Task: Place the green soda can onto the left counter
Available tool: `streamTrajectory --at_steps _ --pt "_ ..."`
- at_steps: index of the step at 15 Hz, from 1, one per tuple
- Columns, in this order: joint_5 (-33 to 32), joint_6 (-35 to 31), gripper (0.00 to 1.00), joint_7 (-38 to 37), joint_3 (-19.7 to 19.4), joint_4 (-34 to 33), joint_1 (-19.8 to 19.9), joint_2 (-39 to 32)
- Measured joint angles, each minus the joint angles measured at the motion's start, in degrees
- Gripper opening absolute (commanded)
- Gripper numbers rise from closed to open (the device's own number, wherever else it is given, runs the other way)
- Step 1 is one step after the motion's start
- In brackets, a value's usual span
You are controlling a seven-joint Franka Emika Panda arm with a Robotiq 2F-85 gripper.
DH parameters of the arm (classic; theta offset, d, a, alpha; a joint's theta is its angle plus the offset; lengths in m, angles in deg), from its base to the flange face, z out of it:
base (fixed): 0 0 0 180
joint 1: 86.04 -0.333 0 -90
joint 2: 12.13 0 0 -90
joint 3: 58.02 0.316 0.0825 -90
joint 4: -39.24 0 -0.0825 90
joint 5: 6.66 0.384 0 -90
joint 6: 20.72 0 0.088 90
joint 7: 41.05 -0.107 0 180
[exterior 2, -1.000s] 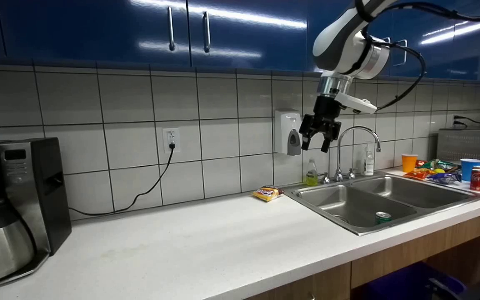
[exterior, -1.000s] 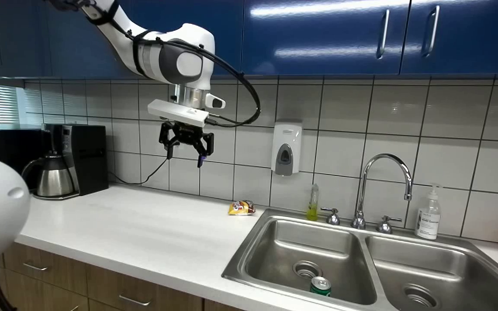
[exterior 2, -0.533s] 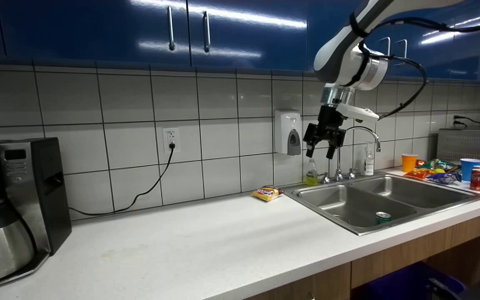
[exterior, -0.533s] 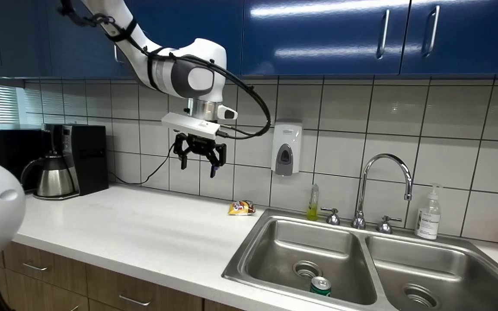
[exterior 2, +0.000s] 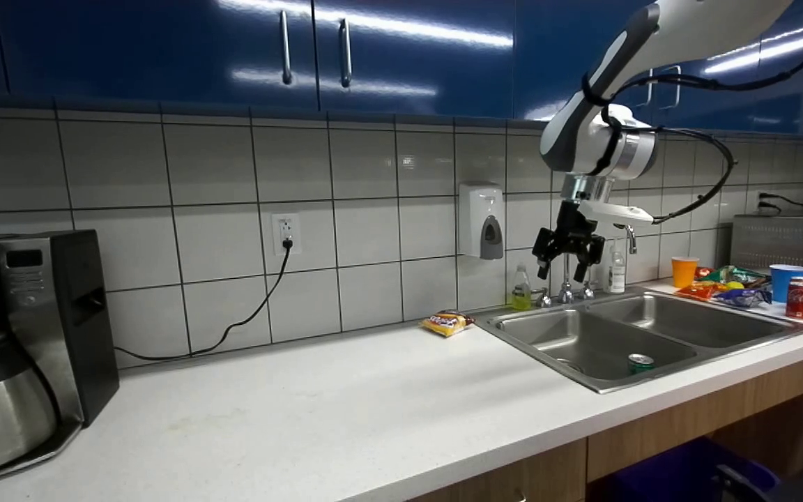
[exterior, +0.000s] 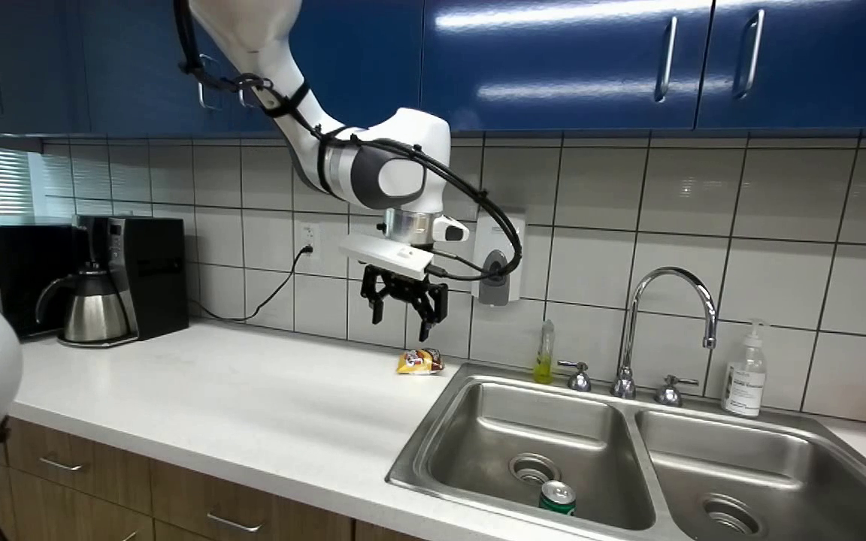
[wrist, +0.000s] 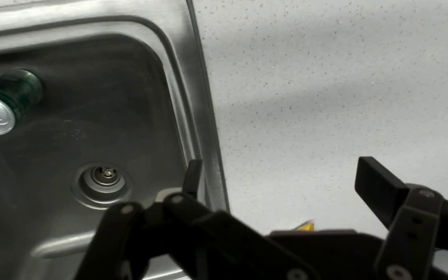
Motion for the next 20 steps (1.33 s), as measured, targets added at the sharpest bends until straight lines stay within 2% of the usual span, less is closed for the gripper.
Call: streamTrajectory --at_steps 14,20 --pt "1.51 -4.91 1.0 0.0 -1.32 -9.33 12.88 -14.11" --pt "1.54 -6.46 1.0 -0.27 -1.28 -13.14 16.5 -20.0"
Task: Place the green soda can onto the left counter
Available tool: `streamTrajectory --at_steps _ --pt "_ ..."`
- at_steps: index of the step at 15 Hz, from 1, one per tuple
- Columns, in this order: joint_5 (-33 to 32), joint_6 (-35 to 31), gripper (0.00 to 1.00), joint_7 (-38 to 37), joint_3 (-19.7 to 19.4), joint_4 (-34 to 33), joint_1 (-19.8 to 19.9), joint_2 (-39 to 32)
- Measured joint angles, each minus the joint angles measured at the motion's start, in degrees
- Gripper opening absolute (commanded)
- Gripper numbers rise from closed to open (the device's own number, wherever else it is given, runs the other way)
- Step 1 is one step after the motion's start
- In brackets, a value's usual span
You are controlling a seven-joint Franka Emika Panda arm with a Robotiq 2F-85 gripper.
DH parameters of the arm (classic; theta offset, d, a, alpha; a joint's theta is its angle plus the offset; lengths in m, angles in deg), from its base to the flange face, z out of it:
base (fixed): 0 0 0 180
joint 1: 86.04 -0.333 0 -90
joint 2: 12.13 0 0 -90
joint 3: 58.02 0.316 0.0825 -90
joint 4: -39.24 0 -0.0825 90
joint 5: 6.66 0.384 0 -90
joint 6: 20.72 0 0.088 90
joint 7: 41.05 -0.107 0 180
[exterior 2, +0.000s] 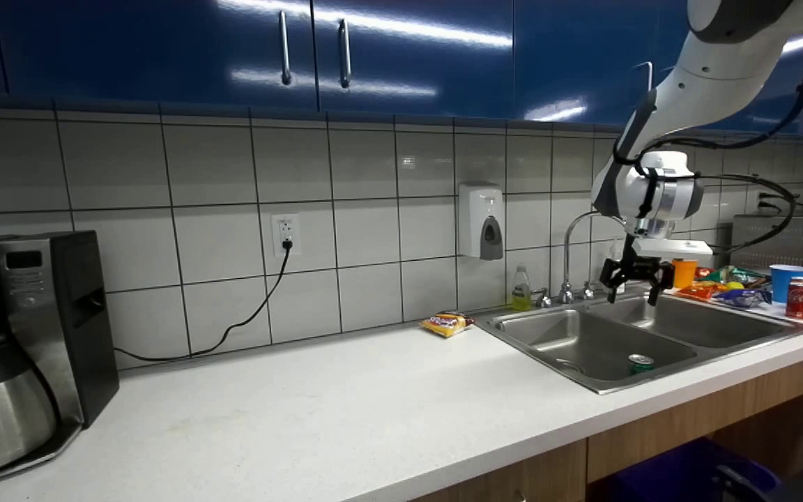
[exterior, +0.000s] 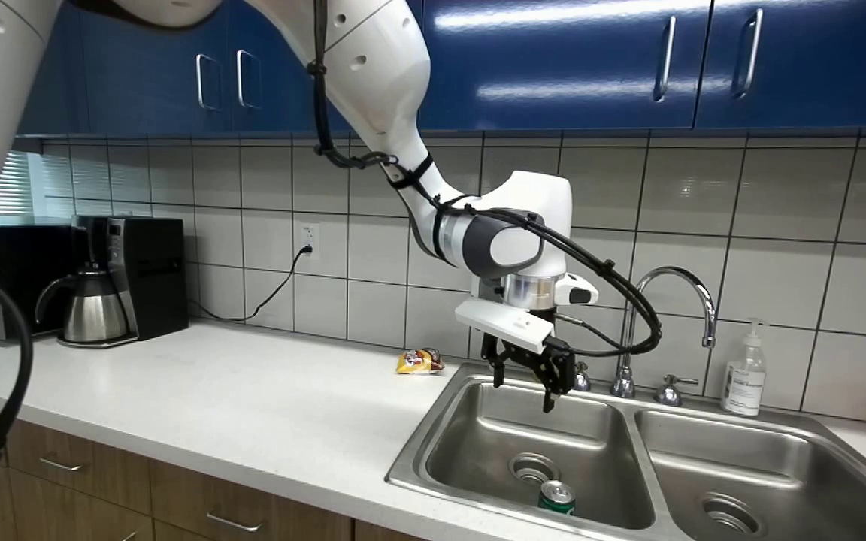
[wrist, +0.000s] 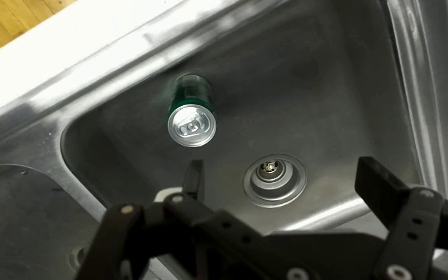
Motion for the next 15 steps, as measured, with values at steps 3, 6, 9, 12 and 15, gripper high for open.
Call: streamTrajectory --at_steps 3,6,9,12,15 --pt "0.0 -0.5 1.0 -0.33 0.24 -1.33 0.91 -2.91" --pt "0.0 -1.16 1.0 -0.95 0.75 -2.24 1.38 -5.44" --pt "-0.04 -1.82 1.0 -1.7 0.87 -2.87 1.44 -7.54" --pt "-0.09 -2.47 1.0 -2.69 0.87 -3.28 1.67 -9.19" --pt "-0.1 -3.11 1.0 -3.37 0.87 -3.45 2.33 -10.45"
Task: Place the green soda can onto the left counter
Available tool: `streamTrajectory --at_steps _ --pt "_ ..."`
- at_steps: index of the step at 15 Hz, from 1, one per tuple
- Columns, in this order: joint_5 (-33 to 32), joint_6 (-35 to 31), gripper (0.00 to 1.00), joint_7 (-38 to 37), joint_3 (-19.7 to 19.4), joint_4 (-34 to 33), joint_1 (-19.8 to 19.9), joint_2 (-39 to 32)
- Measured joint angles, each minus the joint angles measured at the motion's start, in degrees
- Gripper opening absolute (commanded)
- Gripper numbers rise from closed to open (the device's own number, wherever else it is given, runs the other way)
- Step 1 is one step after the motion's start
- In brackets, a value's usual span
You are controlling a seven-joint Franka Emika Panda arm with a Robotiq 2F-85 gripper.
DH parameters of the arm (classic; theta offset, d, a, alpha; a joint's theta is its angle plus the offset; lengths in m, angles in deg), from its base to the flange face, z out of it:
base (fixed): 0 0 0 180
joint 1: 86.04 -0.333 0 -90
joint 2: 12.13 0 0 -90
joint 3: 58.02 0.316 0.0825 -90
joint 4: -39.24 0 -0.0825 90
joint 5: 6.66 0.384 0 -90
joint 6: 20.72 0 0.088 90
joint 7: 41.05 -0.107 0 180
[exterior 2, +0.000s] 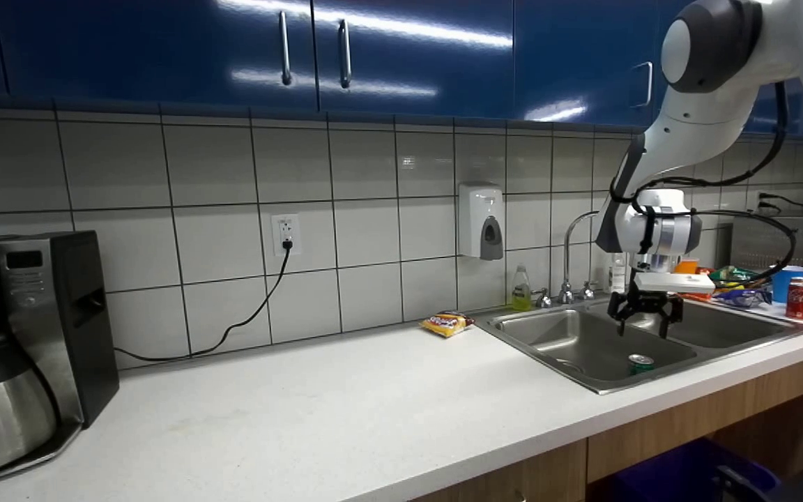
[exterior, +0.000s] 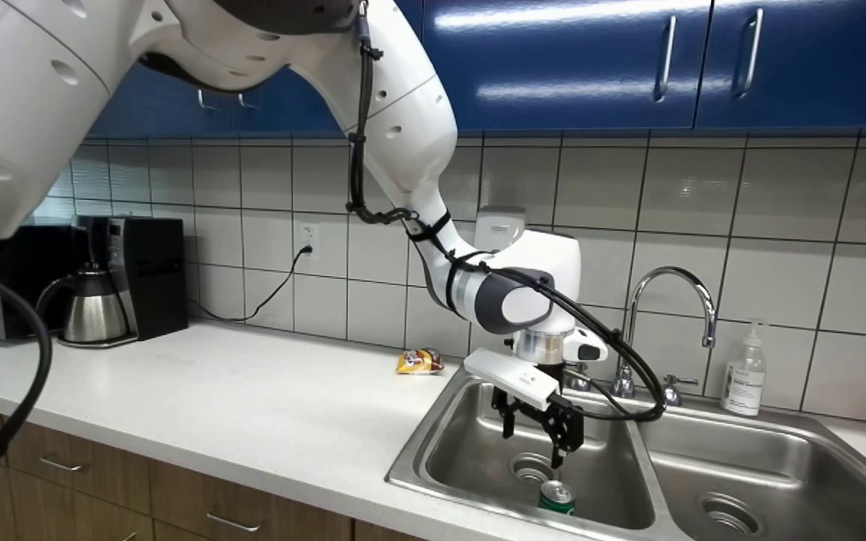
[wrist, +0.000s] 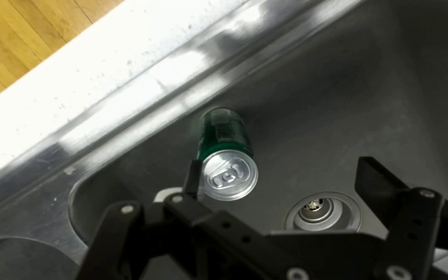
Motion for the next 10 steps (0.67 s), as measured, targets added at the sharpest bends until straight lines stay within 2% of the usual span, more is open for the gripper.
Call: streamTrajectory --at_steps 10 --pt "0.0 -2.06 1.0 -0.92 0.04 -2.21 3.36 -4.88"
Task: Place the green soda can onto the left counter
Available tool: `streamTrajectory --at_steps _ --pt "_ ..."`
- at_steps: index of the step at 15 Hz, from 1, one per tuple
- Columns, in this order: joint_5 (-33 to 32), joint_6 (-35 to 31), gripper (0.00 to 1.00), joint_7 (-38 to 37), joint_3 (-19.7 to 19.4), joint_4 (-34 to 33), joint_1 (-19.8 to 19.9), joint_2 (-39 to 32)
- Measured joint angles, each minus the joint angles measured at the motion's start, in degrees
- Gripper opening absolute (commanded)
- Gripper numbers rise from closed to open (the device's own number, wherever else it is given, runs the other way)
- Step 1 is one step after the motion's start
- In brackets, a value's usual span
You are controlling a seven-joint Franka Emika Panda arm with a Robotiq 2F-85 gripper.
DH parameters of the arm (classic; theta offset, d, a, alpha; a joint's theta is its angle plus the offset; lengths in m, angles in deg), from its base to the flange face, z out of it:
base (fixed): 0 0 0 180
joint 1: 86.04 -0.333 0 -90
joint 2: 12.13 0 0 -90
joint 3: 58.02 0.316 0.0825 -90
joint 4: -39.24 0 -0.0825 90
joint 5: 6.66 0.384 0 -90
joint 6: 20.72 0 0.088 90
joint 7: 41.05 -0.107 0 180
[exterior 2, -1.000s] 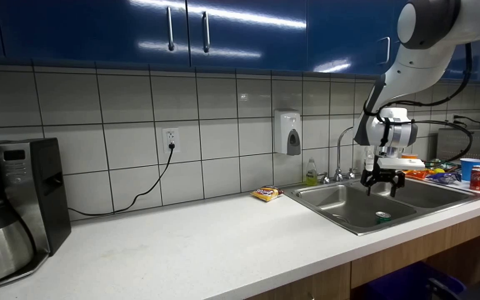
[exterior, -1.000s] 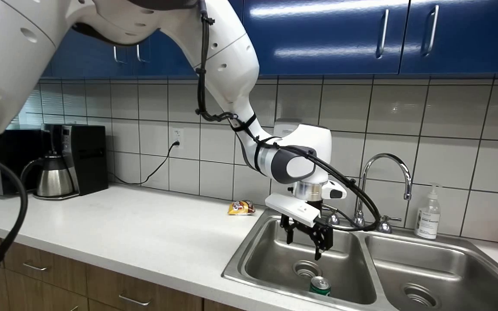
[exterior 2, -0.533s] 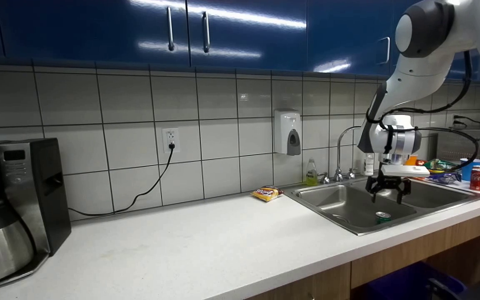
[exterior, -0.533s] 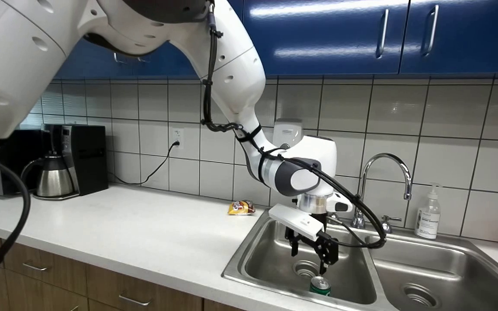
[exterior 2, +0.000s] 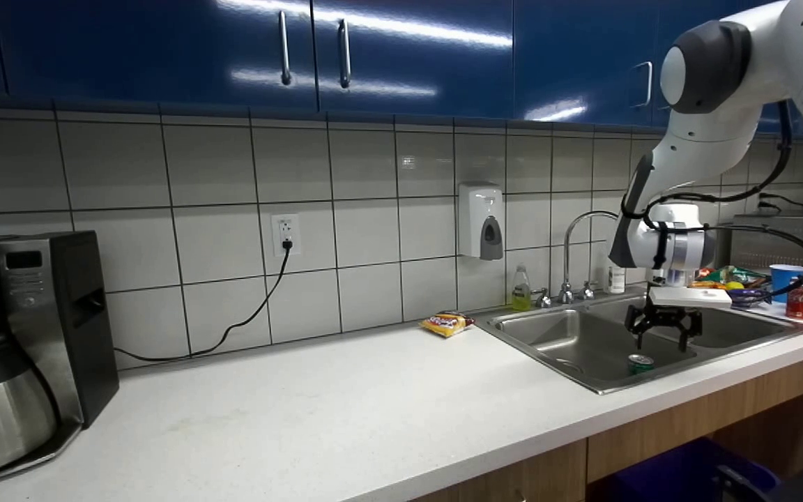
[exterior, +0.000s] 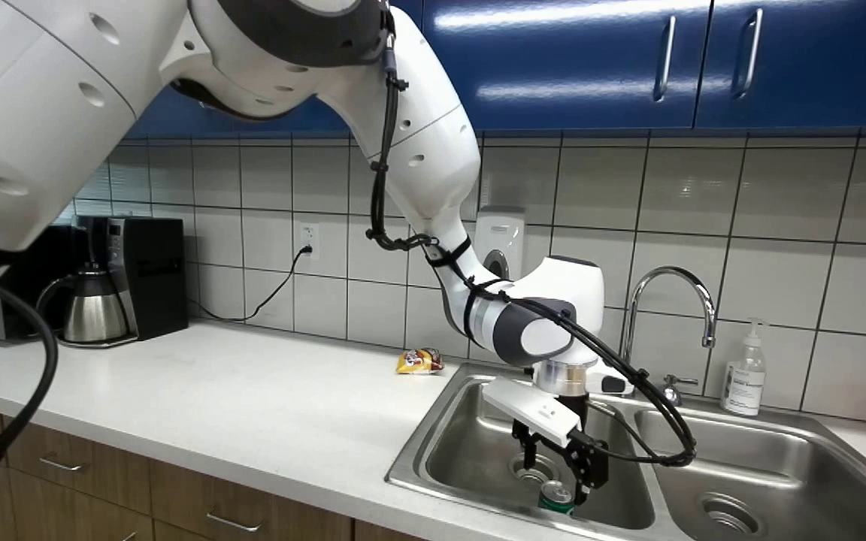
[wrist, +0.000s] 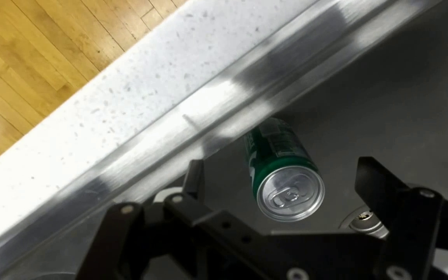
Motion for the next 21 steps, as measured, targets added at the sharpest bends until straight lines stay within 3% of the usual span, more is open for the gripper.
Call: streamTrajectory --at_steps 21 --pt "-1.78 -0.29 1.0 -4.33 1.48 -11.72 0.22 -10.55"
